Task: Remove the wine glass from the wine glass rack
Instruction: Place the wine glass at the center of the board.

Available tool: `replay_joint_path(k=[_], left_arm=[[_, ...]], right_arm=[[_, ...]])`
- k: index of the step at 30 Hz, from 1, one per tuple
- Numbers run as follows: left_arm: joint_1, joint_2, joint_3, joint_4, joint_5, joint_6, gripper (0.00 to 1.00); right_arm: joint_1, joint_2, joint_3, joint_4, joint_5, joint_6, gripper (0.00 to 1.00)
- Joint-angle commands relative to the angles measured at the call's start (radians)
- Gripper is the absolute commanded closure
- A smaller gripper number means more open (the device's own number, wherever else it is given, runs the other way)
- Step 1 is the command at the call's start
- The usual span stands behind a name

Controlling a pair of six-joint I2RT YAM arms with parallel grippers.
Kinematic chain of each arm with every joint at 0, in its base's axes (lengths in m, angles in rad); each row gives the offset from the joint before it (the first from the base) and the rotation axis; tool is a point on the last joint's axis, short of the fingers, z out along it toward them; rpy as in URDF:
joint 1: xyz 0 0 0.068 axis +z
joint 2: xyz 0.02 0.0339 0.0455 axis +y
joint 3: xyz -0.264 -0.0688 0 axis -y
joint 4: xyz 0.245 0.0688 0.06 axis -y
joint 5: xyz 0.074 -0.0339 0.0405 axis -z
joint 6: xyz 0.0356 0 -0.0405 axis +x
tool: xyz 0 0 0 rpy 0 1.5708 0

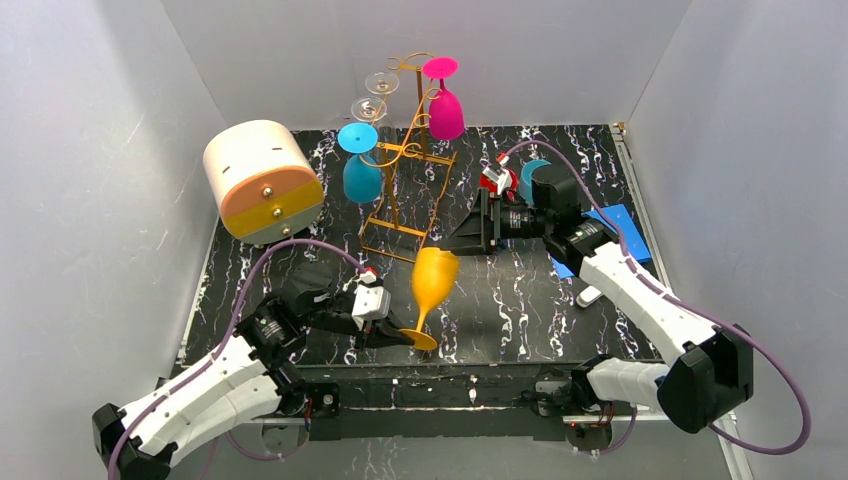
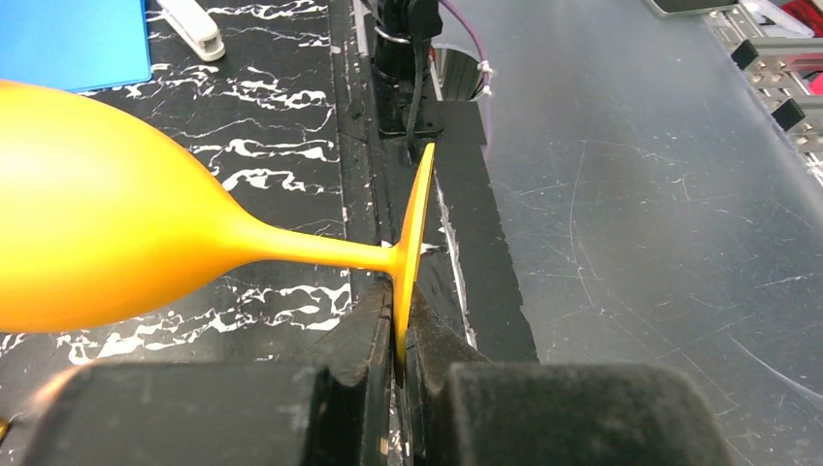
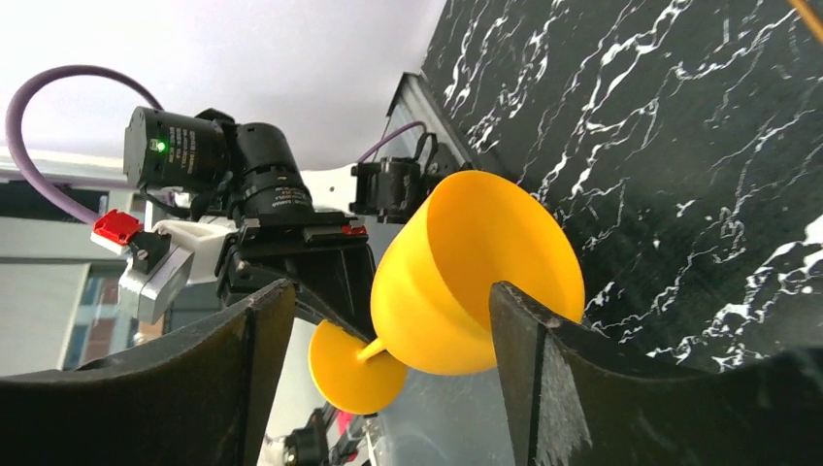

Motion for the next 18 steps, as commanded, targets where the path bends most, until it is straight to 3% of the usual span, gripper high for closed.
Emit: replay_joint_path(k=[1,8,13,18], left_arm=[[0.0,0.012,0.044,0.069,0.086,-0.007,1.0],[0.0,0.027,0.047,0.072,0.097,-0.011,1.0],[0.0,0.06,0.066,-0.042,0.069,0.062,1.0],[0.0,0.067,0.073,-0.052,0.073,0.075,1.0]], right_arm=[[-0.002,0.043,0.056,0.024,-0.124,0.024,0.21],[-0.001,0.108,0.087,0.024,-0.293,0.029,0.34],[-0.001,0.119,0.093,0.031,-0.37,0.035,0.41],[0.0,0.132,0.101,0.007,-0.437,0.027,0.5]])
